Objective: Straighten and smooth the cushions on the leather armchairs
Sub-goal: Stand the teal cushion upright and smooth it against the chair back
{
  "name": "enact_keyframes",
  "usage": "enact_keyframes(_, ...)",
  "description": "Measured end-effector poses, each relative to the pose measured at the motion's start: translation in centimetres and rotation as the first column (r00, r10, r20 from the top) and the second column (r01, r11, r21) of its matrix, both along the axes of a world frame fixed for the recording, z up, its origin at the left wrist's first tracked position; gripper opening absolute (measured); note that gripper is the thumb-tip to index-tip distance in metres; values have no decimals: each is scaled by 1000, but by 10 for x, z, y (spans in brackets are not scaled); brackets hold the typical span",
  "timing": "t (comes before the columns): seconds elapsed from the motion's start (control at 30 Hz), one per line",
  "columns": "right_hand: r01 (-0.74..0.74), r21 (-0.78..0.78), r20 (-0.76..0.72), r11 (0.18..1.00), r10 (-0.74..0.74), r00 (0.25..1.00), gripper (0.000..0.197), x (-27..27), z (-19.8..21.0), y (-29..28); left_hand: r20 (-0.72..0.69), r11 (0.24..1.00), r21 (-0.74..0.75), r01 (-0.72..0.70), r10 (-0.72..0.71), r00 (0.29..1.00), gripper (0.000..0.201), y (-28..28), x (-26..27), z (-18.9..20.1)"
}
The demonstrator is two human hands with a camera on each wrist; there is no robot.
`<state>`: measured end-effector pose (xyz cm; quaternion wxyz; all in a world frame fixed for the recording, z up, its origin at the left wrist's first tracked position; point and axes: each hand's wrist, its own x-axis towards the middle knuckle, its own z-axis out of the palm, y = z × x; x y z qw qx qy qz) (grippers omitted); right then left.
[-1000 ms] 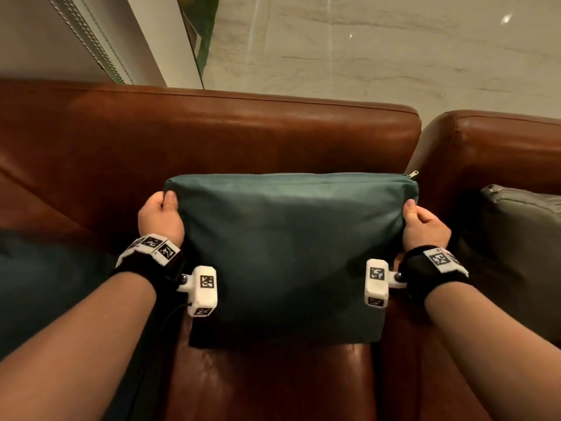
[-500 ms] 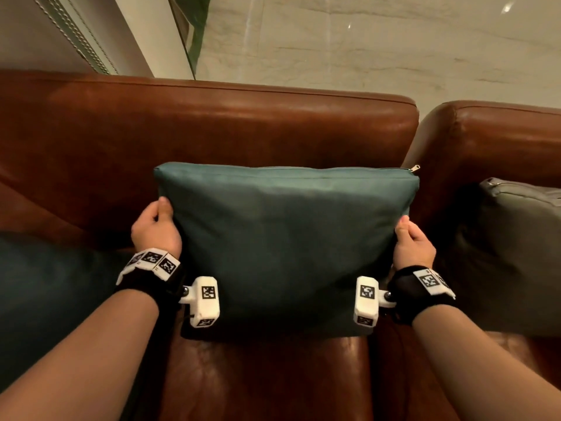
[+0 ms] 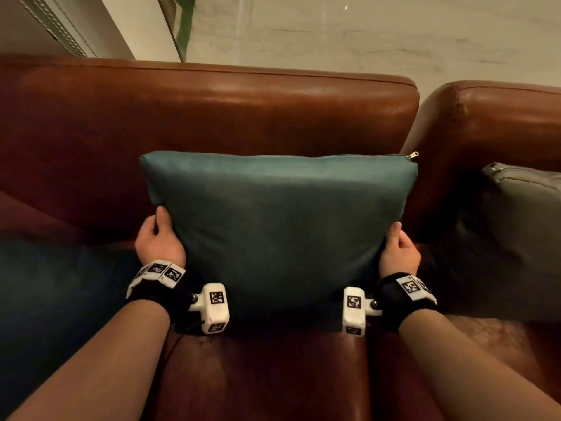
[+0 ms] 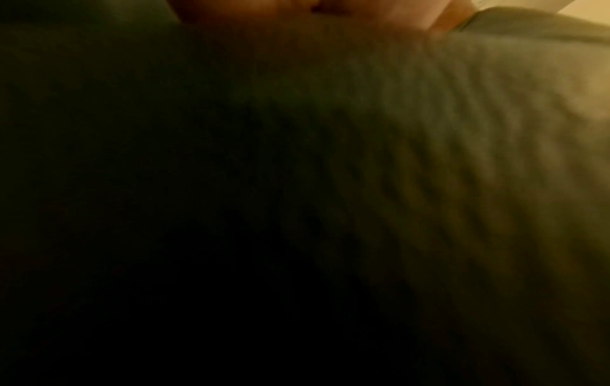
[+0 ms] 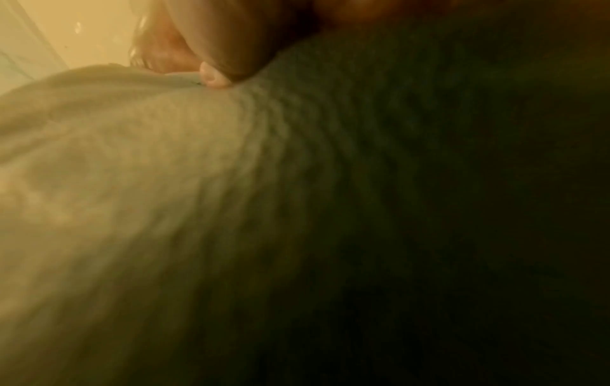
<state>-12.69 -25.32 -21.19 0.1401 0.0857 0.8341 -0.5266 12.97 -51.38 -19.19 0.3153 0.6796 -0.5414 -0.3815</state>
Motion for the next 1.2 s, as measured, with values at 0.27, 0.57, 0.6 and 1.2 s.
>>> enact_keyframes(0.27, 15, -20, 318, 1000, -7, 948, 63, 5, -28, 20, -104, 942, 330, -54, 93, 990, 60, 24, 27, -23)
enact_keyframes(0.57, -14, 126, 55, 992, 8, 998, 42, 21, -25, 9, 4, 982, 171, -86, 87, 996, 45, 35, 13, -35)
enact_keyframes(0.6, -14, 118, 89, 993, 3, 996, 44, 21, -26, 14, -26, 973, 218, -76, 84, 996, 47, 38, 20, -38)
enact_keyframes(1.2, -47, 196, -261, 979, 98, 960, 35, 72, -11, 56, 151, 962, 202, 182, -214, 965, 50, 133, 83, -51)
